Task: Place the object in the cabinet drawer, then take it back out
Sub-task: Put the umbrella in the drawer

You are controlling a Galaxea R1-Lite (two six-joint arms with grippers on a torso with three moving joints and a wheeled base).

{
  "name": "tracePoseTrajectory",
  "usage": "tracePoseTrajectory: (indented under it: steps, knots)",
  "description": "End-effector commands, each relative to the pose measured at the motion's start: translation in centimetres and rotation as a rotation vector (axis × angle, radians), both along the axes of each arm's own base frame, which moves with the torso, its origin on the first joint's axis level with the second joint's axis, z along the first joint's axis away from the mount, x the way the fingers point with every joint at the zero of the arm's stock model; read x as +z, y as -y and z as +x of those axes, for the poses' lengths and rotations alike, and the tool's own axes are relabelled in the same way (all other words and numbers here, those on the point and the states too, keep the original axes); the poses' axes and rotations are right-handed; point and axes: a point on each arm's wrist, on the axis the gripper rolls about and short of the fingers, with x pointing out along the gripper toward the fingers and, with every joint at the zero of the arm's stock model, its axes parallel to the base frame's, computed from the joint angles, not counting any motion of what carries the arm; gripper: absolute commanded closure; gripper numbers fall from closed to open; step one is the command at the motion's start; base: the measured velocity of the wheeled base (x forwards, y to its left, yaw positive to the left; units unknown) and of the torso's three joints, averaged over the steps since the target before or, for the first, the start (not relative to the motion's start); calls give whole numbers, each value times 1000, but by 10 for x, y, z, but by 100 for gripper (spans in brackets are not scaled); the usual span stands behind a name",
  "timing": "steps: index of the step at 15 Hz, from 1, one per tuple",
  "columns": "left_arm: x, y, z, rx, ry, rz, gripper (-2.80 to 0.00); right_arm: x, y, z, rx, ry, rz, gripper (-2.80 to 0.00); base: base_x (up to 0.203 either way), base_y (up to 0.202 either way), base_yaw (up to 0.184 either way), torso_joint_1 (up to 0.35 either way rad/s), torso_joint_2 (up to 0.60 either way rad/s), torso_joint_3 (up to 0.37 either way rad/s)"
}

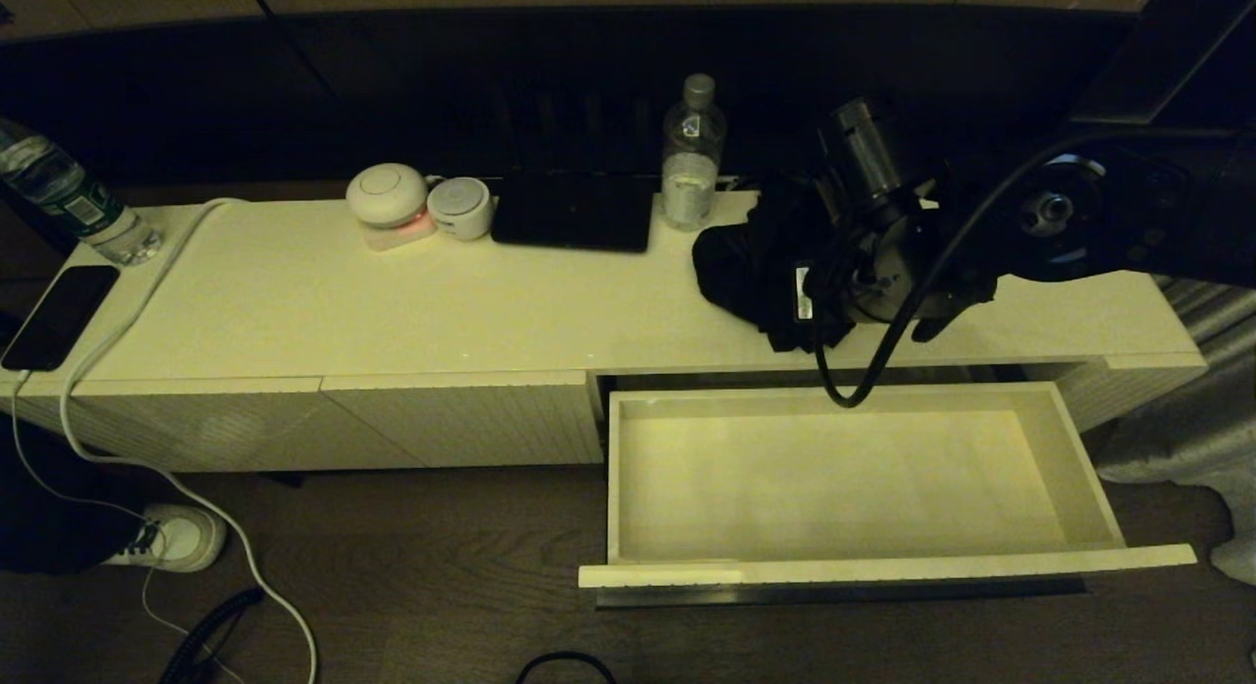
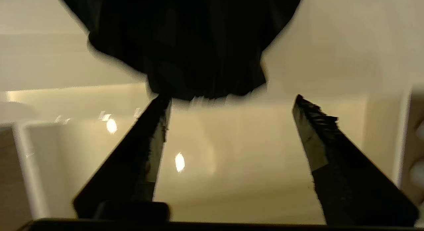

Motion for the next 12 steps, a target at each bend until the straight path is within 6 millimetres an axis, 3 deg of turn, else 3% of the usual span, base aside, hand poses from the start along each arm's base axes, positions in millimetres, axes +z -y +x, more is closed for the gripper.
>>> tracePoseTrajectory:
  steps: [1, 7, 12]
  knots:
    - [0, 0, 0, 1, 2, -1, 0, 1, 6, 11, 37, 29, -49, -280, 0, 0, 0, 0, 0, 0]
    - [0, 0, 0, 1, 1, -1, 0, 2, 17, 26, 256, 25, -61, -280, 0, 0, 0, 0, 0, 0]
    - [0, 0, 0, 1, 2, -1, 0, -10, 26, 45, 238, 21, -63, -280, 0, 0, 0, 0, 0, 0]
